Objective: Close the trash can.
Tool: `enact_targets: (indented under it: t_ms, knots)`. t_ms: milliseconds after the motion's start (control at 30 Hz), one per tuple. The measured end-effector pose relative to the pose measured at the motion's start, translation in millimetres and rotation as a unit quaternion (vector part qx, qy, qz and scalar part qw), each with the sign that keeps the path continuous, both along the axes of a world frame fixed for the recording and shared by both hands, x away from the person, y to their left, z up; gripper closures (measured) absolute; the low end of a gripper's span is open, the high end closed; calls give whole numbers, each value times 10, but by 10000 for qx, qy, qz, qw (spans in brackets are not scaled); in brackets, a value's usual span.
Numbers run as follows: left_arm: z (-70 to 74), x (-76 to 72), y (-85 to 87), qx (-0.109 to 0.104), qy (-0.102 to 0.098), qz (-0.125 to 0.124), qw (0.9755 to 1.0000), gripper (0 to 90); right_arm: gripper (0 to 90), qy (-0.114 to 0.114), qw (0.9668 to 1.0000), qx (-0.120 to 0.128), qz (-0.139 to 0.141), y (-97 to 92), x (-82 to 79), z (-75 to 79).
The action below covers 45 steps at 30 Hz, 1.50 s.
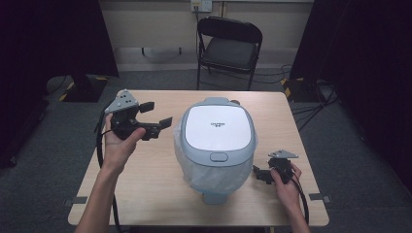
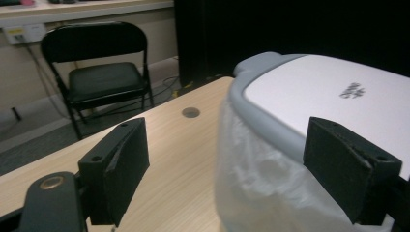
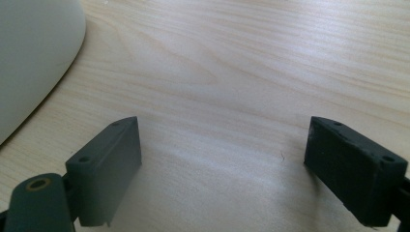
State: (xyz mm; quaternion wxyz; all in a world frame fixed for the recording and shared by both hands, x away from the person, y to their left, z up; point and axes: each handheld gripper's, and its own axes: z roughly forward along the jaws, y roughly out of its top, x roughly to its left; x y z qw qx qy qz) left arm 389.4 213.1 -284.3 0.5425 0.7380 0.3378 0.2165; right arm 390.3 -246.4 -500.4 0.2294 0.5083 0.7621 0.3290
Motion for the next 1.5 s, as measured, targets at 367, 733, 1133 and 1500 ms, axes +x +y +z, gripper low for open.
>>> enact_targets:
  t_ms: [367, 733, 1133, 1500]
  knots:
    - [-308, -17, 394, 262, 242, 646, 9973, 158, 119, 1, 10000, 1, -4, 0, 0, 0]
    - [-619, 11, 639, 49, 845, 1083, 9905, 180, 119, 0, 10000, -1, -8, 1, -1, 0]
    - [-1195, -11, 806, 470, 1443, 1096, 9823, 181, 119, 5, 10000, -6, -19, 2, -5, 0]
    - [-1698, -103, 916, 1055, 1922, 1200, 9683, 180, 119, 2, 10000, -1, -52, 7, -9, 0]
